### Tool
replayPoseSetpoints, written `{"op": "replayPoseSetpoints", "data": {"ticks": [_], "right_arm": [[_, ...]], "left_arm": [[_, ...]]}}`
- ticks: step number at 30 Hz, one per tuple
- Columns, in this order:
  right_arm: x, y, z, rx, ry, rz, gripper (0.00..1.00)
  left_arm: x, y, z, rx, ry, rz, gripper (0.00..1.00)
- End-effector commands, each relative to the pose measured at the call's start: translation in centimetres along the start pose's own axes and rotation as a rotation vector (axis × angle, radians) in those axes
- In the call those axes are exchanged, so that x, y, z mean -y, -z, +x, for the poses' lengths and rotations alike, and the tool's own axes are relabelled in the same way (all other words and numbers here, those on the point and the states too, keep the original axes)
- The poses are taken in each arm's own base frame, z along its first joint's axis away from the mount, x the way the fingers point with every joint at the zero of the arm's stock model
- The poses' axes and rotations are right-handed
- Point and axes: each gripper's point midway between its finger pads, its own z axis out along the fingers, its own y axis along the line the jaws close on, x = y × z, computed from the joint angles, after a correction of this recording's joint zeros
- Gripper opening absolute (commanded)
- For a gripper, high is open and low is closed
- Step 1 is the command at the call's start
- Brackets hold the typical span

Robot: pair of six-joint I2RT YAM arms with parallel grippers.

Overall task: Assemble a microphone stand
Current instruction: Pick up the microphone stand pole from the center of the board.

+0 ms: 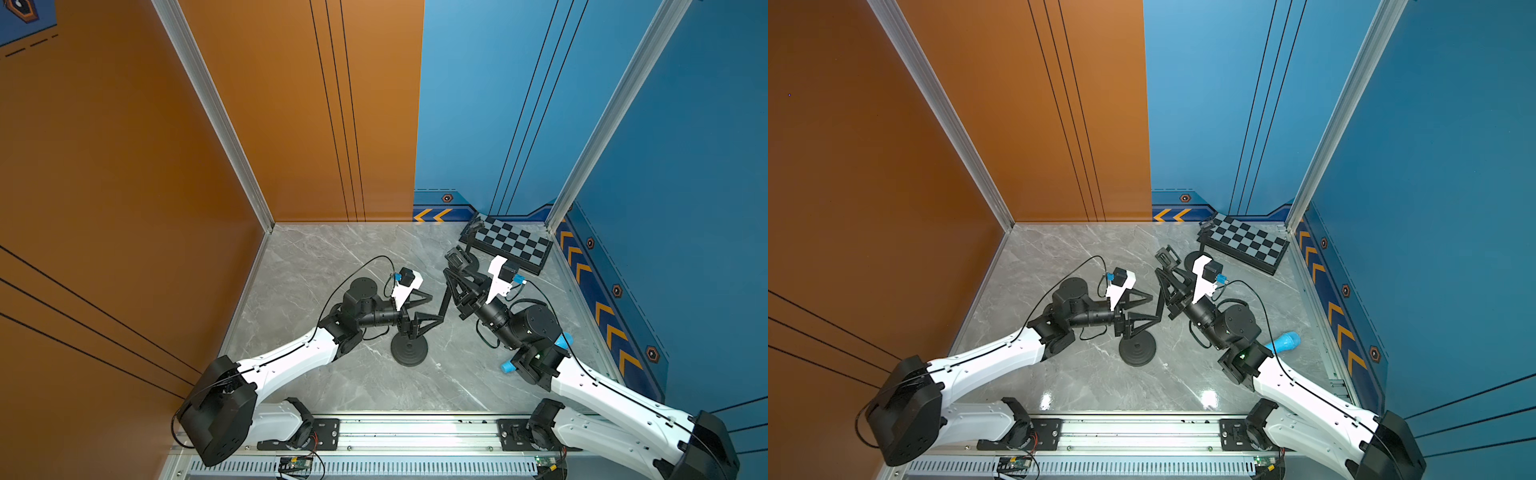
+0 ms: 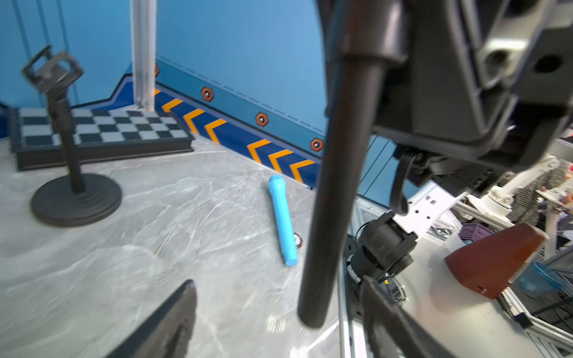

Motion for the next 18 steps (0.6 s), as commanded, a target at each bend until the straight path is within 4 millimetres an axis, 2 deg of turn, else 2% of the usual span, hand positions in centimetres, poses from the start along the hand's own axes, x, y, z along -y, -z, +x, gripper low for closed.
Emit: {"op": "replayPoseSetpoints", "data": {"ticks": [1, 4, 7, 10, 13, 18], "right_arm": [[-0.6, -0.5, 2.1, -0.007, 0.039, -0.062, 0.09], [0.0, -1.4, 4.6, -0.017, 0.027, -0.061, 0.09], [-0.1, -2.1, 6.5, -0.012, 0.037, -0.078, 0.09], [-0.6, -3.0, 8.2, -0.033, 0.073, -0.091, 0.09], [-0.7, -3.3, 9.4, -0.037, 0.089, -0.094, 0.09], [-1.0, -3.3, 11.0, -0.043, 0.064, -0.106, 0.09]], "left_arm": [[-2.8, 1.3, 1.4, 0.002, -0.033, -0.124, 0.98], [-4.2, 1.6, 3.1, -0.027, -0.117, -0.209, 0.98], [-3.3, 0.9, 4.8, -0.075, -0.221, -0.167, 0.98], [-2.9, 0.0, 5.2, -0.069, -0.252, -0.156, 0.98], [-3.5, -0.5, 5.5, -0.058, -0.244, -0.168, 0.98], [-7.3, -0.7, 6.8, -0.025, -0.215, -0.33, 0.98]]}}
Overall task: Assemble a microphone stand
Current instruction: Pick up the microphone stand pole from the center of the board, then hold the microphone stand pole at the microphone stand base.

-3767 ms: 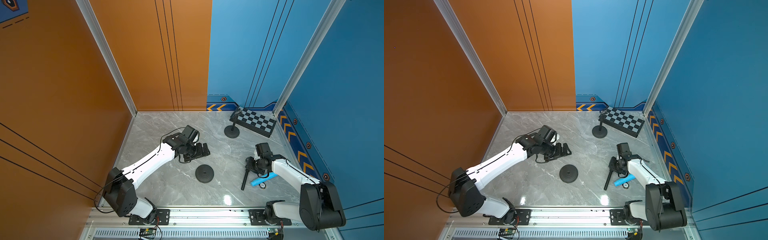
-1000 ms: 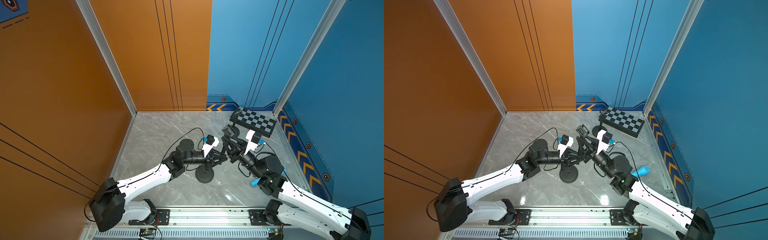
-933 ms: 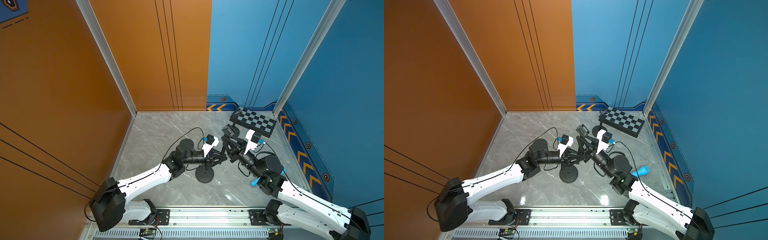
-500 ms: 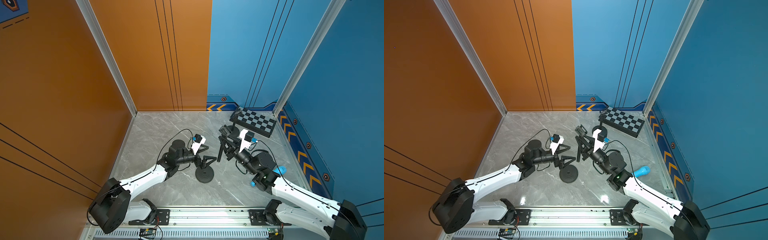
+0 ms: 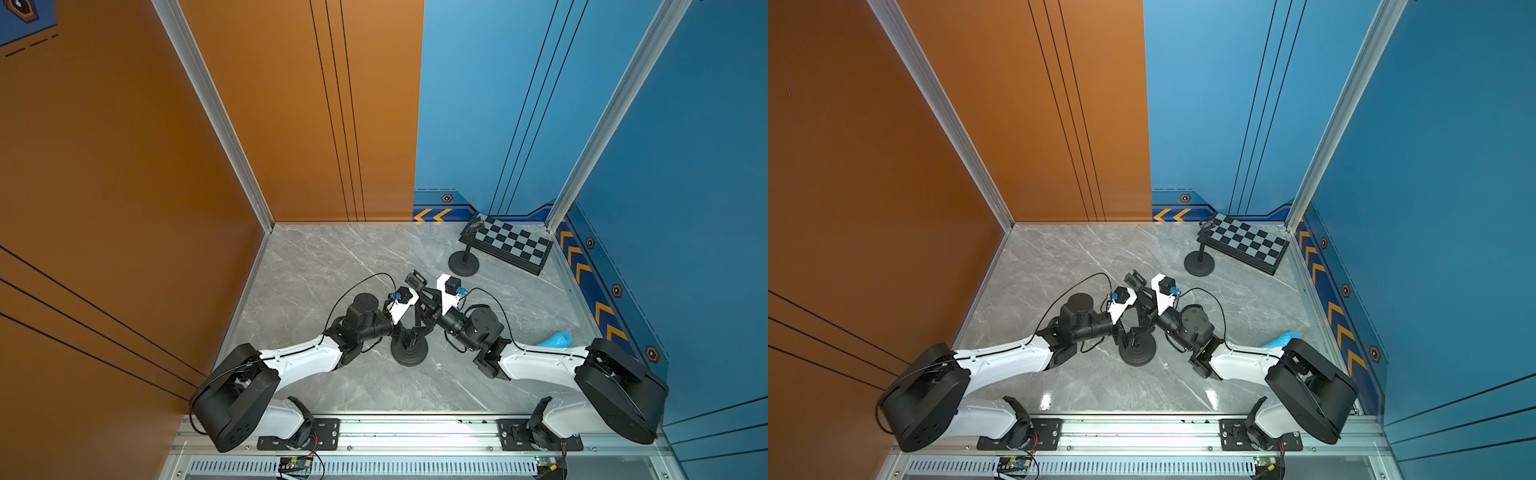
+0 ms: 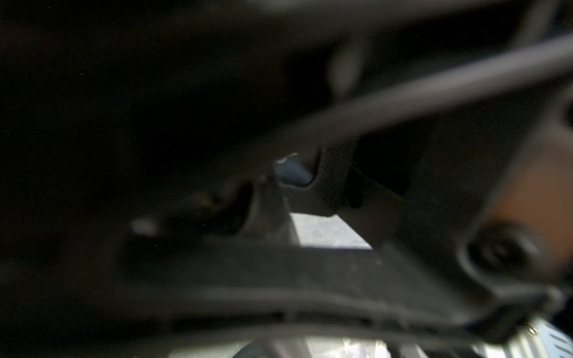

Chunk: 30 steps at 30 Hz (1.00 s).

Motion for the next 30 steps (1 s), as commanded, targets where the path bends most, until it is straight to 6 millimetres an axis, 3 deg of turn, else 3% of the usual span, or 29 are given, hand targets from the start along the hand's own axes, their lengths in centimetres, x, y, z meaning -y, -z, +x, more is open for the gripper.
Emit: {"op": "replayPoseSetpoints", "data": {"ticks": [1, 7, 20, 24, 30], "right_arm": [[-1.9, 0.2, -2.5, 0.122, 0.014, -0.061, 0.09], [-1.9, 1.1, 1.3, 0.017, 0.039, -0.057, 0.09], [-4.4, 1.9, 7.9, -0.18, 0.183, -0.13, 0.07], [-4.2, 1.9, 8.4, -0.19, 0.207, -0.128, 0.06], [-4.0, 2.0, 9.4, -0.205, 0.218, -0.132, 0.06]], "left_arm": [[-3.0, -0.4, 1.8, 0.007, 0.014, -0.148, 0.96], [-5.7, 0.9, 3.3, 0.05, 0.055, -0.272, 0.93], [-4.5, 2.1, 6.7, -0.02, 0.025, -0.252, 0.98], [-4.0, 2.1, 7.1, -0.028, 0.006, -0.231, 0.98], [-5.0, 2.3, 8.2, -0.06, -0.006, -0.282, 0.98]]}}
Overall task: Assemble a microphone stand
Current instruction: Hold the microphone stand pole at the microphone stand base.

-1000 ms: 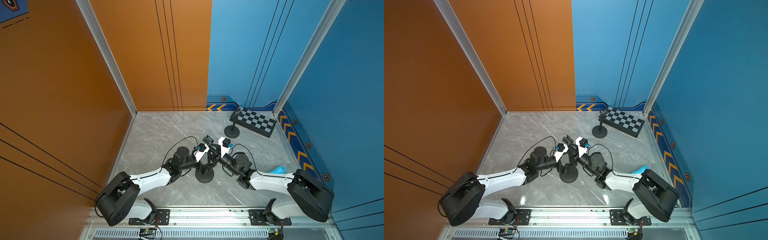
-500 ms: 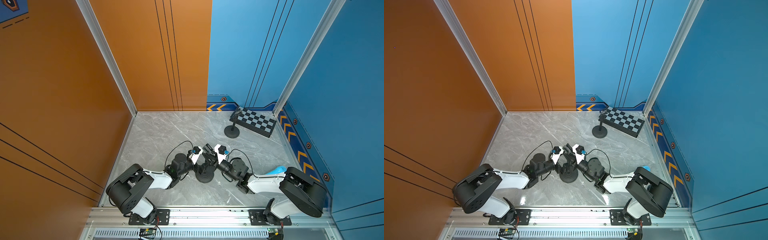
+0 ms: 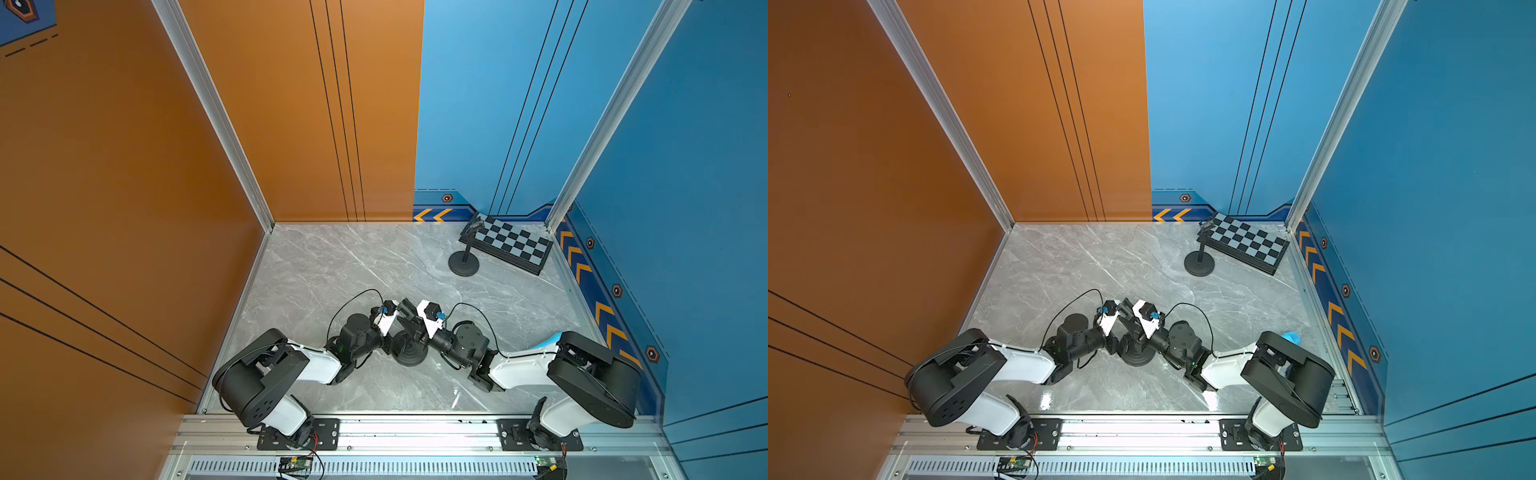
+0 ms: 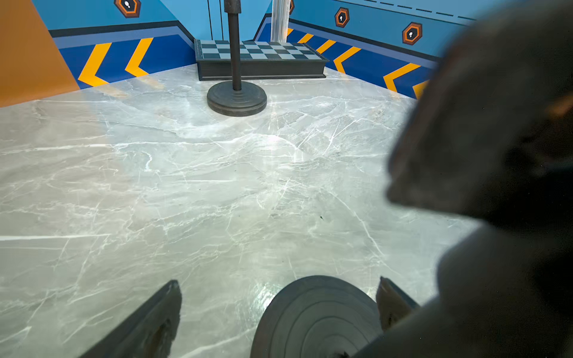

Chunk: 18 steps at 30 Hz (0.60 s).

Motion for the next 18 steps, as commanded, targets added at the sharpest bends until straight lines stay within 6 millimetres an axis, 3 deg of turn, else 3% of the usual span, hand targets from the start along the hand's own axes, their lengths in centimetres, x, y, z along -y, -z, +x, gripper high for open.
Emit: {"op": "replayPoseSetpoints", "data": {"ticks": [1, 12, 18], "right_arm": [[-0.9, 0.5, 2.6, -0.066, 0.041, -0.049, 0.06], [0.5, 1.5, 5.0, -0.13, 0.08, -0.034, 0.05], [0.1, 2.1, 6.2, -0.173, 0.103, -0.066, 0.04]], "left_arm": [[-1.2, -0.3, 0.9, -0.022, -0.057, -0.052, 0.98], [-0.3, -1.3, 2.0, -0.043, -0.027, 0.01, 0.98], [-0.2, -1.2, 2.0, -0.04, -0.035, 0.008, 0.98]]}}
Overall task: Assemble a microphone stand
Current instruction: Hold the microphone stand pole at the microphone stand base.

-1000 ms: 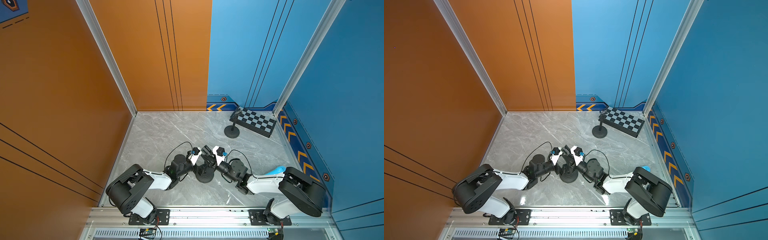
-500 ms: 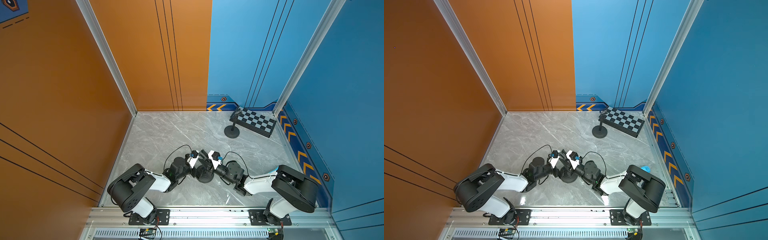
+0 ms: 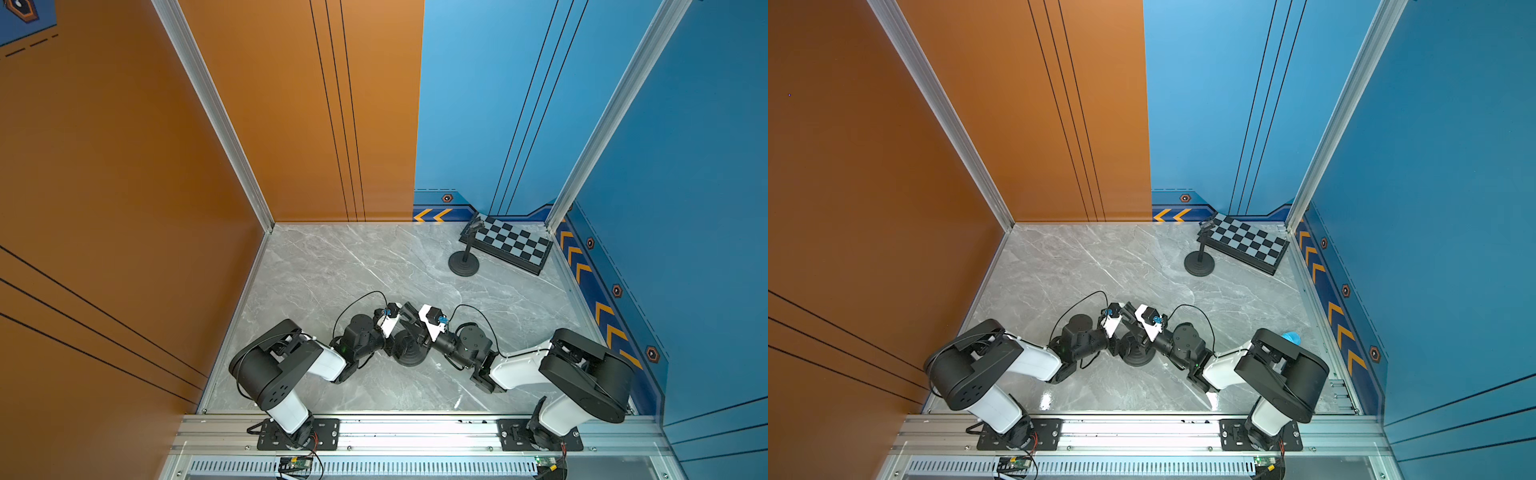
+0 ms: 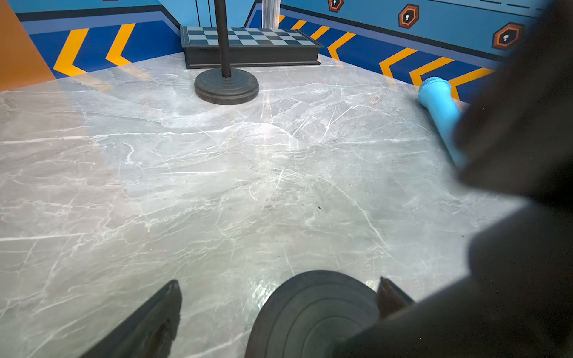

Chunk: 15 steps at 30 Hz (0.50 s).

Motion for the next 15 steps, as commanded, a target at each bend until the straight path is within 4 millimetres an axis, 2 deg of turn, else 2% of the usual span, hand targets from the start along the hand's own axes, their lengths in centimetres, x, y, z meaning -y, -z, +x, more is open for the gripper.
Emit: {"op": "replayPoseSetpoints", "data": {"ticks": [1, 7, 12, 15], "right_arm": [[-0.7, 1.4, 5.4, -0.183, 0.037, -0.046, 0.04], [-1.4, 2.2, 6.2, -0.216, 0.023, -0.085, 0.04], [-1.2, 2.6, 6.4, -0.226, 0.013, -0.087, 0.04], [-1.5, 2.5, 6.9, -0.238, 0.002, -0.104, 0.05]], "left_arm": [[-0.6, -0.1, 0.8, -0.028, -0.017, -0.03, 0.98], [-0.6, 0.4, 0.9, -0.027, -0.019, -0.037, 0.98], [-0.7, 1.3, 0.0, 0.003, -0.03, -0.062, 0.98], [-0.8, 1.7, 0.3, -0.001, -0.029, -0.075, 0.98]]}}
